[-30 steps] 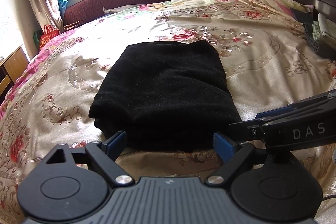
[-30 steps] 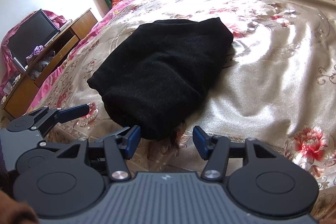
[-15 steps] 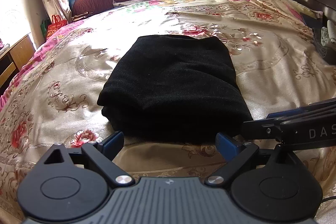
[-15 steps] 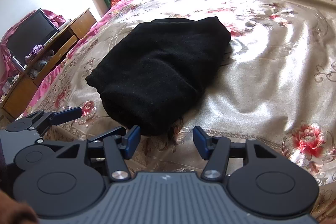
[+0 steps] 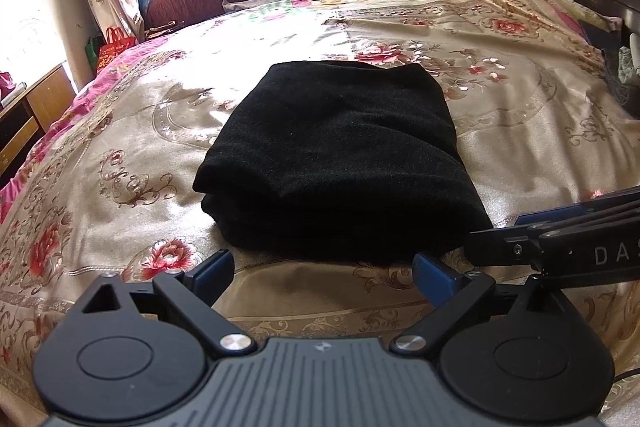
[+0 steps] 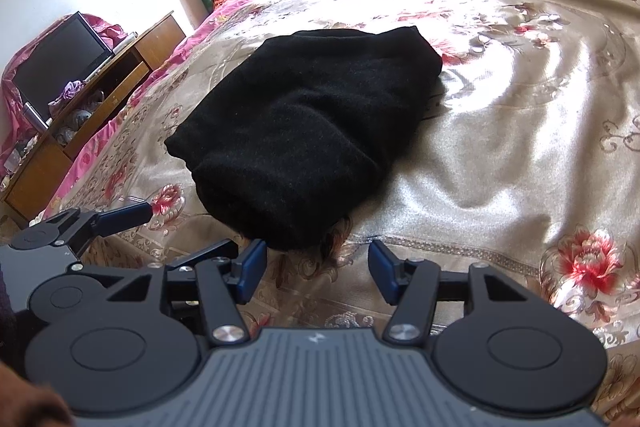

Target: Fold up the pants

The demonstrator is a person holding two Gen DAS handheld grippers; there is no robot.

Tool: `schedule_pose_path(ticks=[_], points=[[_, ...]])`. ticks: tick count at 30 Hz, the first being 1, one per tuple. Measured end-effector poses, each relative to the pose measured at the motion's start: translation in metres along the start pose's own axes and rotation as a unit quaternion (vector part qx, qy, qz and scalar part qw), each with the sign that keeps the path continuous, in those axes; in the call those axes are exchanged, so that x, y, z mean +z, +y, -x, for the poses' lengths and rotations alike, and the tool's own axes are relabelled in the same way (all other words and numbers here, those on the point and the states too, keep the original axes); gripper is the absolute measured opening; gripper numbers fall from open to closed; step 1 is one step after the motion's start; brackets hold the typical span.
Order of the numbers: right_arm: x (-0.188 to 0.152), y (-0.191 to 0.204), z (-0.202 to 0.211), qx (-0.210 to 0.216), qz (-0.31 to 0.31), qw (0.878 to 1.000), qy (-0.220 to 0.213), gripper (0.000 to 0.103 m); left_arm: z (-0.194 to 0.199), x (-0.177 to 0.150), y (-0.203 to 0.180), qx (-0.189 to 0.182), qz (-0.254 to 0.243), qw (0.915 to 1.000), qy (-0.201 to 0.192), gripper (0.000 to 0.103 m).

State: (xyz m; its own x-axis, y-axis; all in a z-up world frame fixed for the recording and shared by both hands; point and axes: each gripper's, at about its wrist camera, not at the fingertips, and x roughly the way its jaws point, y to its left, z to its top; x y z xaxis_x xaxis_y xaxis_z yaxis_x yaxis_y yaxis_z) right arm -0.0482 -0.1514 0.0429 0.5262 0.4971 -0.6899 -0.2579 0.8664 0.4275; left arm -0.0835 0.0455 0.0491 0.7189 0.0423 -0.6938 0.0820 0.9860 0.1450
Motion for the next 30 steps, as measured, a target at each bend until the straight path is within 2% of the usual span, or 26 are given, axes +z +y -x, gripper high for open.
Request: schedule_pose_path(ticks=[11, 21, 30], points=[[-0.003, -0.001, -0.002, 0.0, 0.001, 1.0, 0.005, 0.058, -0.001, -0.006, 0.003, 0.009, 0.011, 0.9999, 0.0, 0.103], [-0.005, 0.0, -0.002, -0.011, 0.011, 1.0, 0.007, 0.058, -0.003, -0.007, 0.013, 0.004, 0.042, 0.9991, 0.002, 0.103], [-0.006, 0.004, -0.004, -0.022, 0.027, 0.999, 0.012, 0.059, -0.006, -0.007, 0.013, 0.004, 0.042, 0.9991, 0.006, 0.103]])
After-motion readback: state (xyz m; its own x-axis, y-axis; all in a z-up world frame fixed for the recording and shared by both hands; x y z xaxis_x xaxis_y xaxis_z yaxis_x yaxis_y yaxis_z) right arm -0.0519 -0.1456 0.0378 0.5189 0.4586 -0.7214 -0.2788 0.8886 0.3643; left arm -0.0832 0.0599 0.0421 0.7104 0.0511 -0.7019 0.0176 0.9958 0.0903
